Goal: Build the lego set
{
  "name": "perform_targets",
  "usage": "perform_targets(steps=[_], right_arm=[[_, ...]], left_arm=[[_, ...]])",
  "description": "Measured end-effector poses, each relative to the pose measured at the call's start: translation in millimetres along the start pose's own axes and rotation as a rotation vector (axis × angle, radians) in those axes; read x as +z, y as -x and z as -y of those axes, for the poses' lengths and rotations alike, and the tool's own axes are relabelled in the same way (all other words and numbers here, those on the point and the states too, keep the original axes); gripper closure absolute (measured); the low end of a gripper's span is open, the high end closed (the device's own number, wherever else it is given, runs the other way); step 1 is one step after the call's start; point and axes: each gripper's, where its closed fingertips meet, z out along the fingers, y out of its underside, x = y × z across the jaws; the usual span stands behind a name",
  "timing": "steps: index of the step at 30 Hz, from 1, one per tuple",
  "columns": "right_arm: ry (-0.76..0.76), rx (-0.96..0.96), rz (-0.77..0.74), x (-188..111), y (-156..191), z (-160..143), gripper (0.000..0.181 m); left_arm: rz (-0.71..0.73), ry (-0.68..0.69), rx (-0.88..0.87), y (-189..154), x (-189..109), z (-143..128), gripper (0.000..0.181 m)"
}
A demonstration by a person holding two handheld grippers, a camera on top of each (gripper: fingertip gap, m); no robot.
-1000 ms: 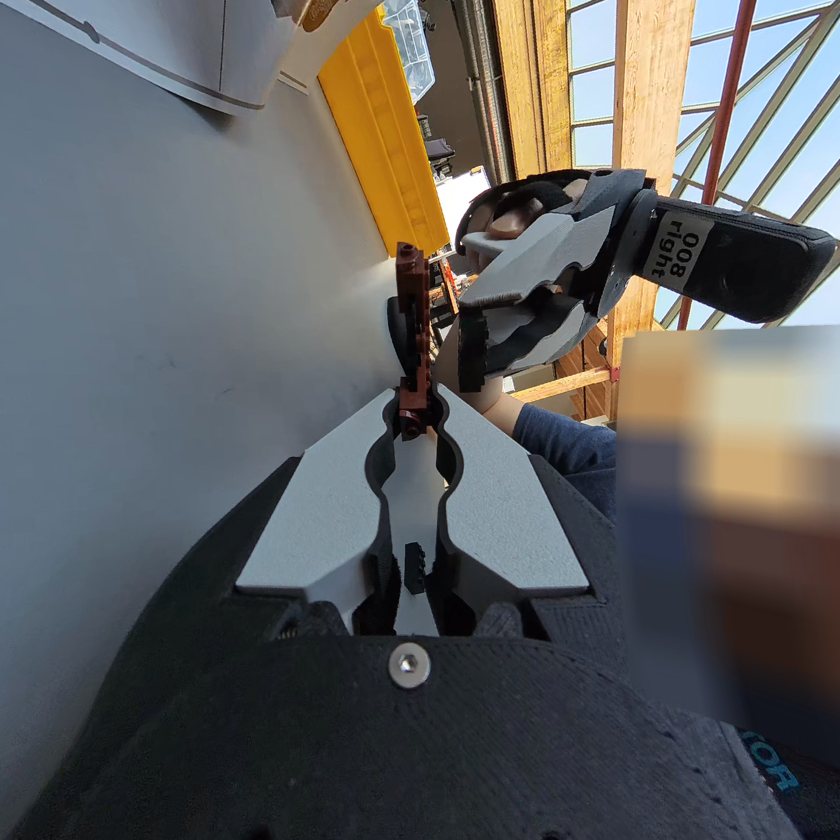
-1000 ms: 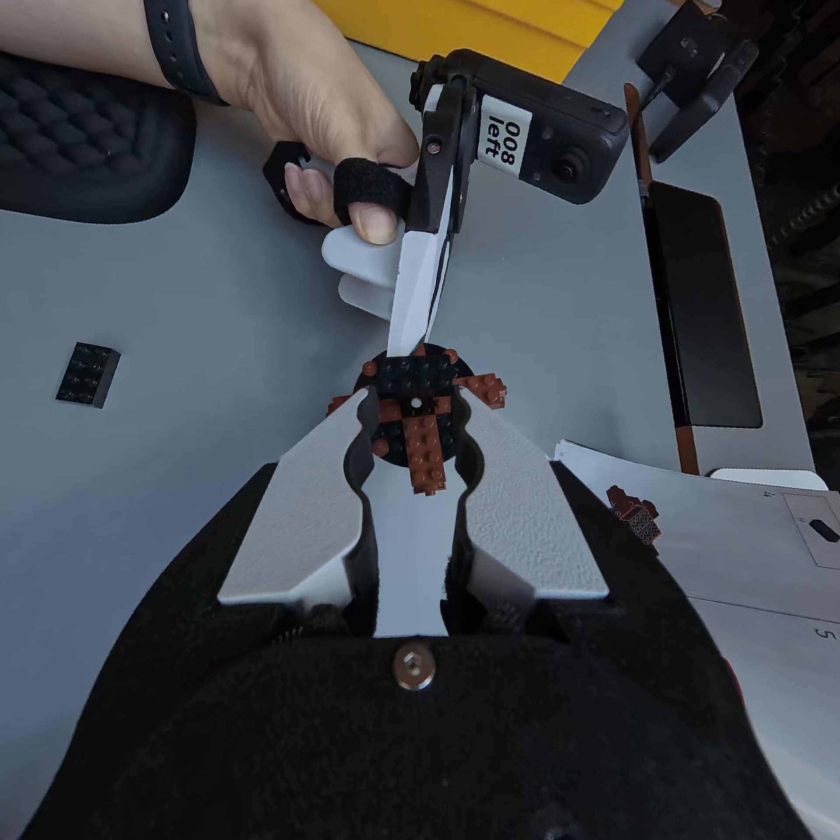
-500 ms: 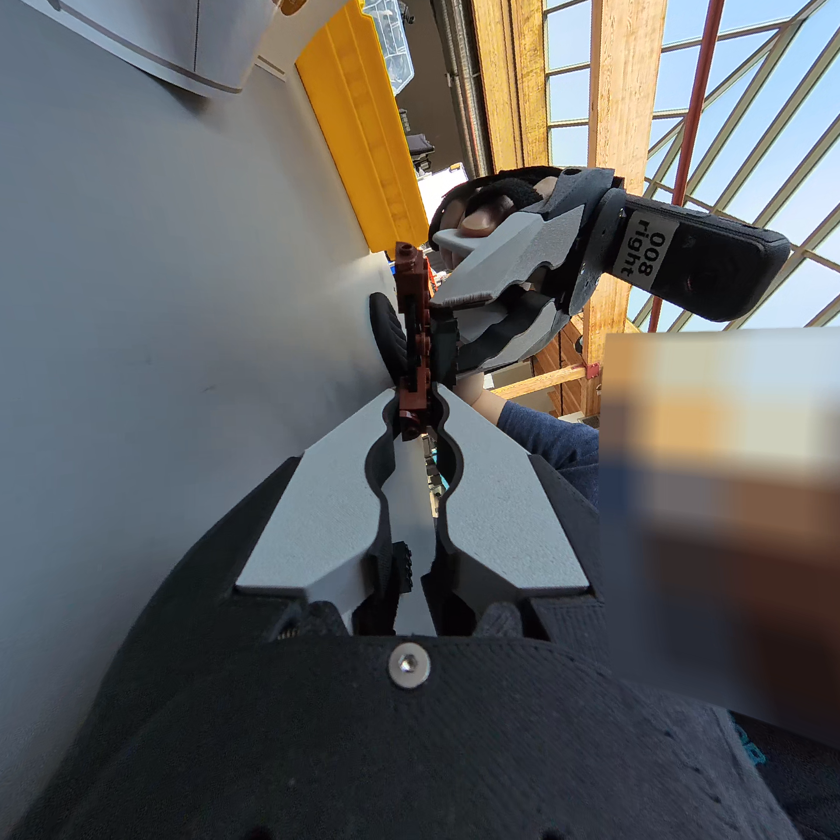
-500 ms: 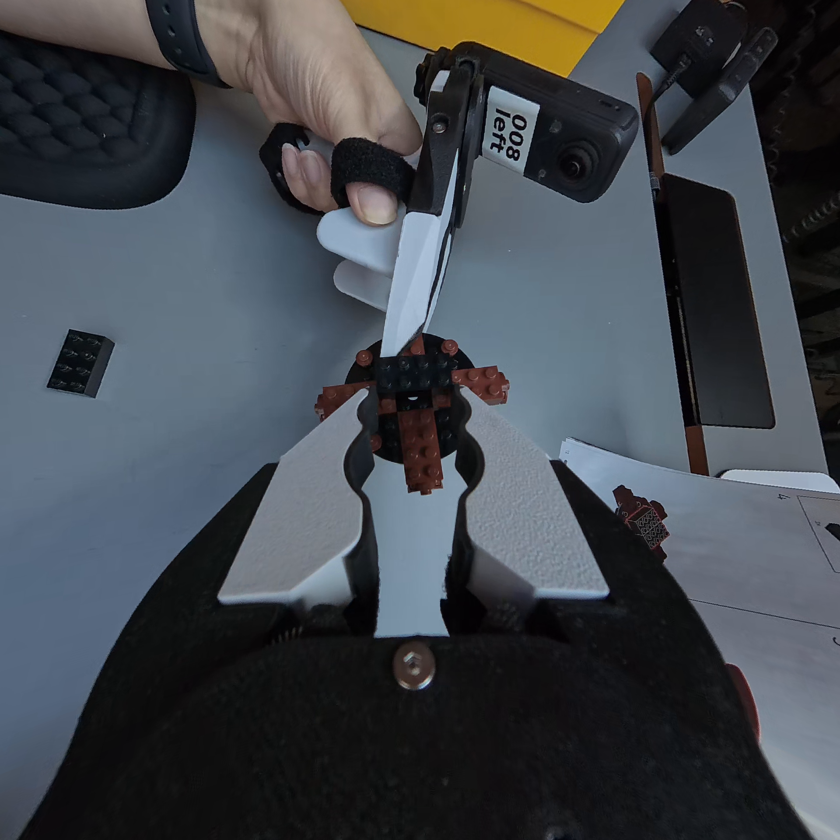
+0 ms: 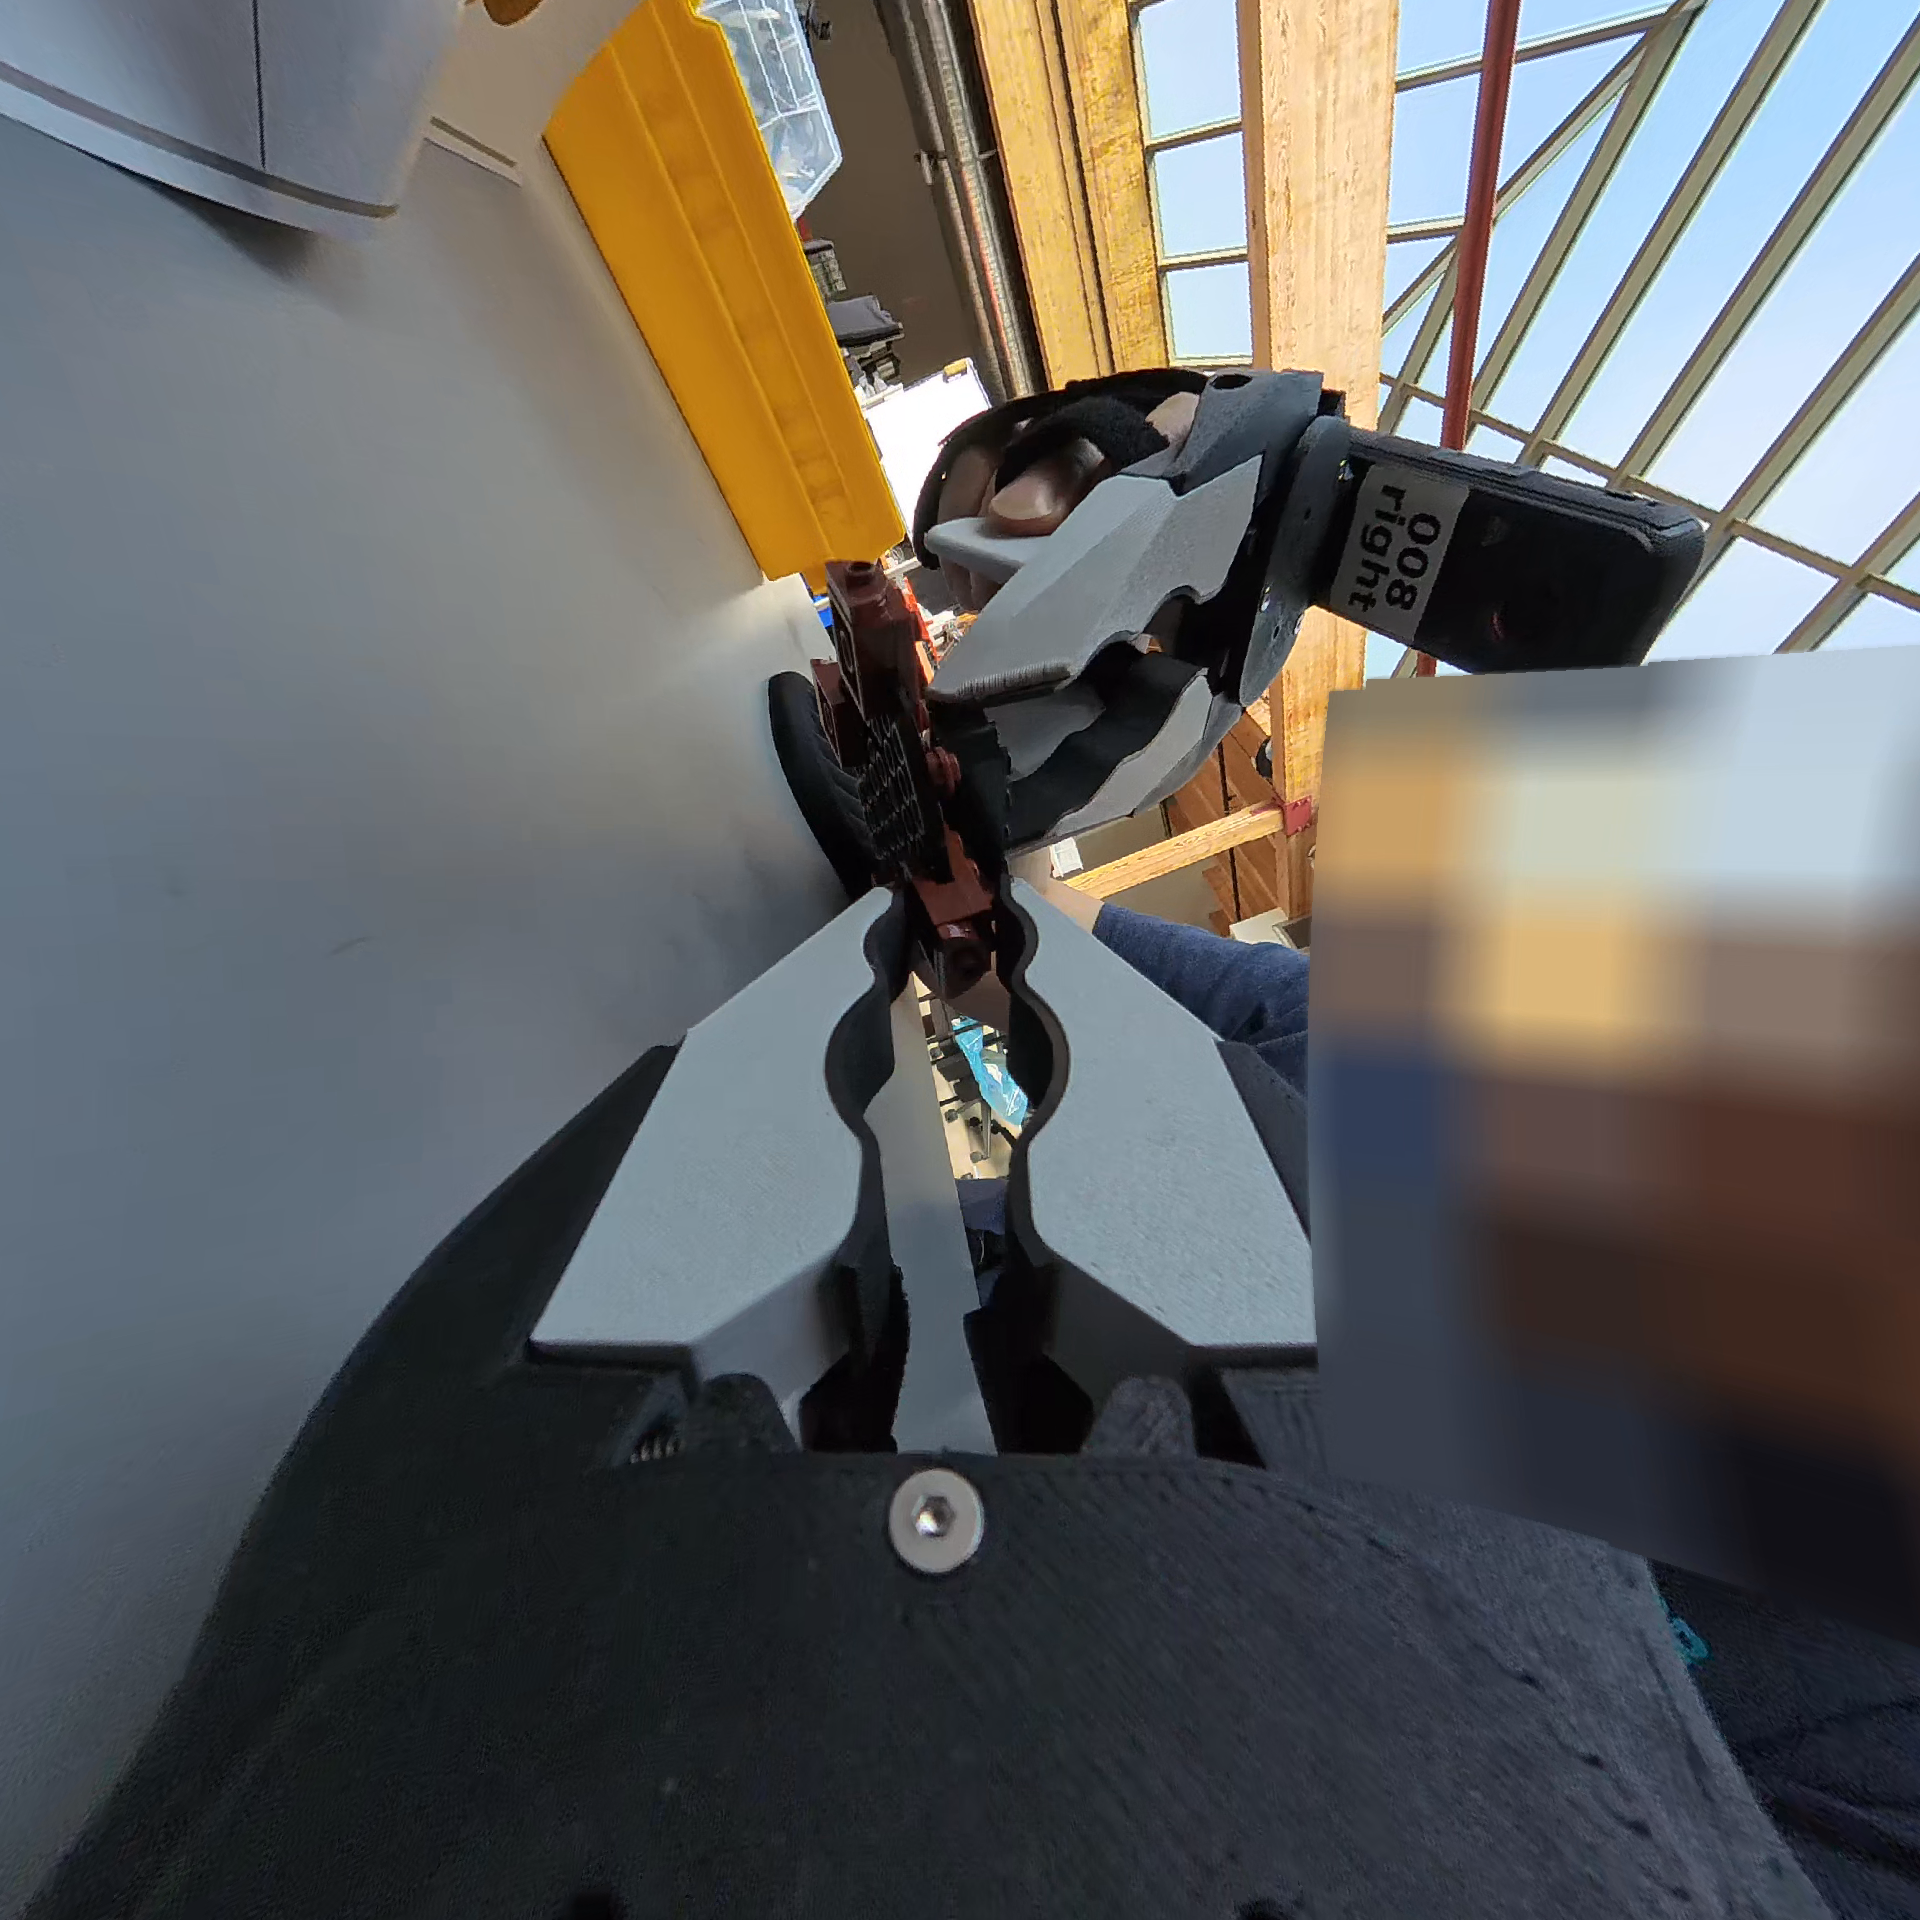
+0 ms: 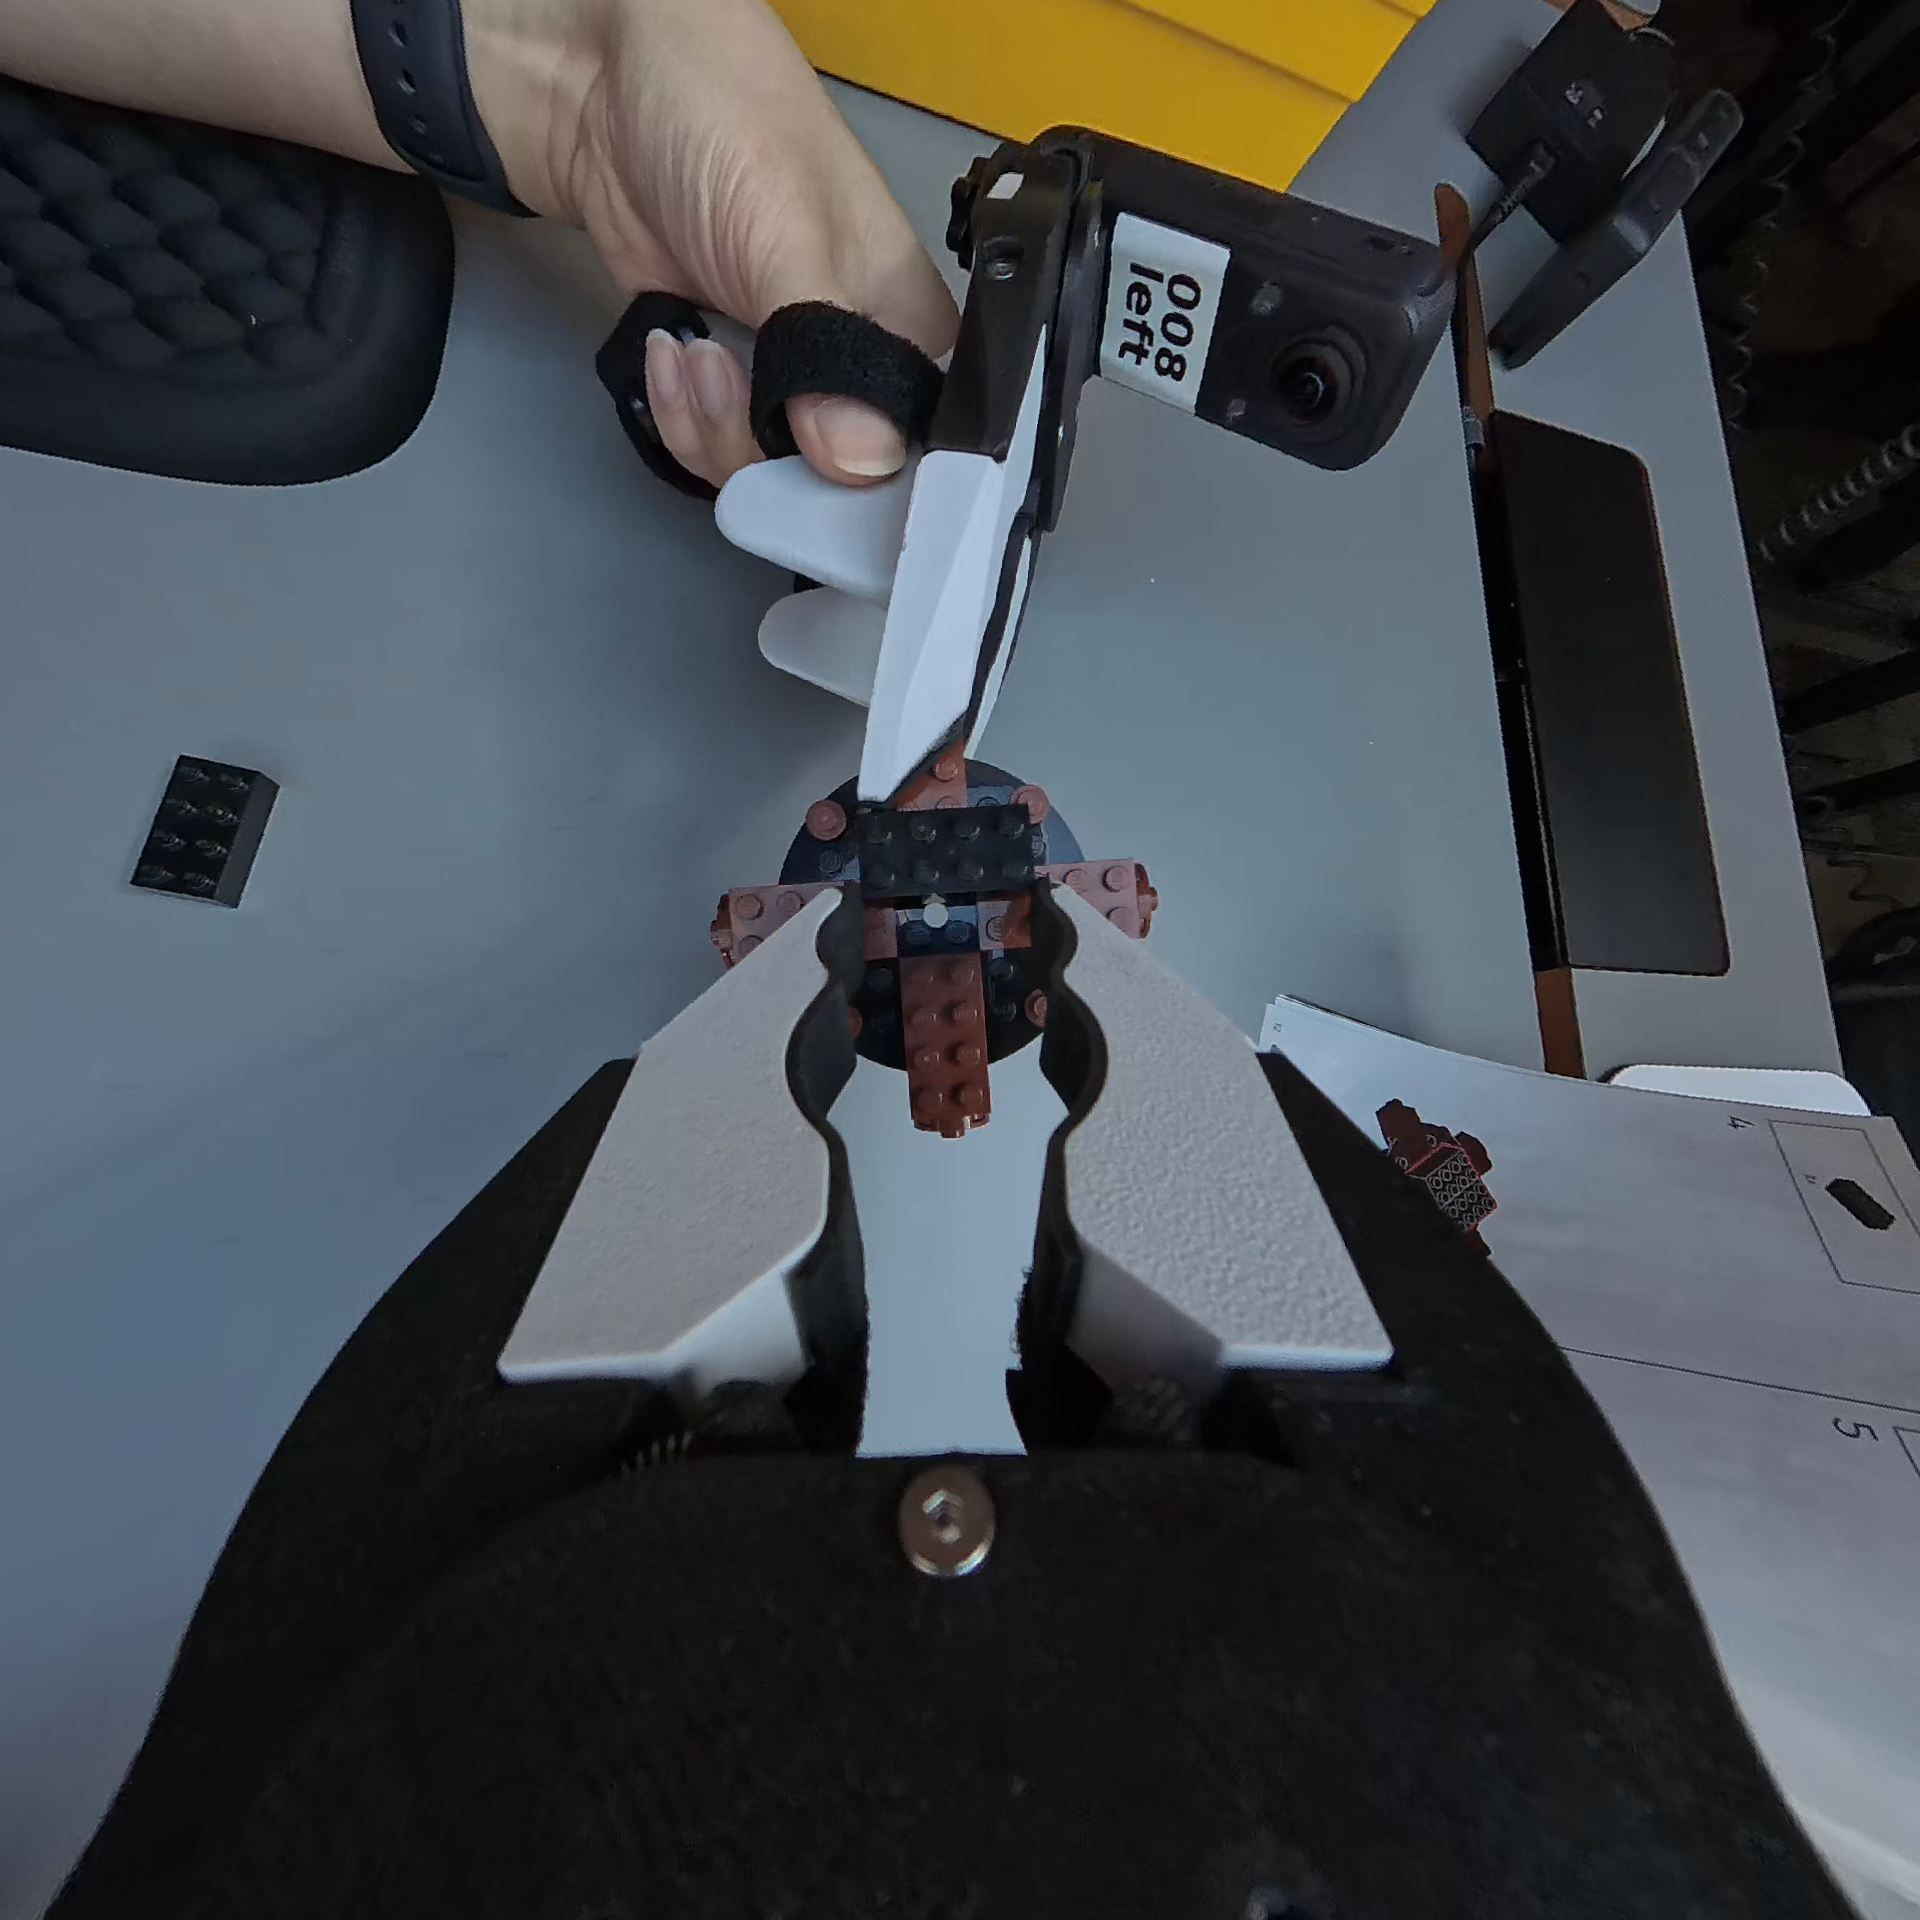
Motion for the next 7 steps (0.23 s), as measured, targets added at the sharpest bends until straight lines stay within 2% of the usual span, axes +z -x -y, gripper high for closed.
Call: perform_targets(steps=[1,7], right_arm=[[0.002,0.005,-0.004,-0.4,-0.9,0.0,0.150],[0.050,-0.013,-0.026,-0.3,-0.8,-1.7,0.150]], left_arm=[[-0.004,-0.007,-0.001,-0.5,-0.1,1.0,0.168],[-0.010,-0.013,-0.017,0.8,0.5,1.5,0.168]])
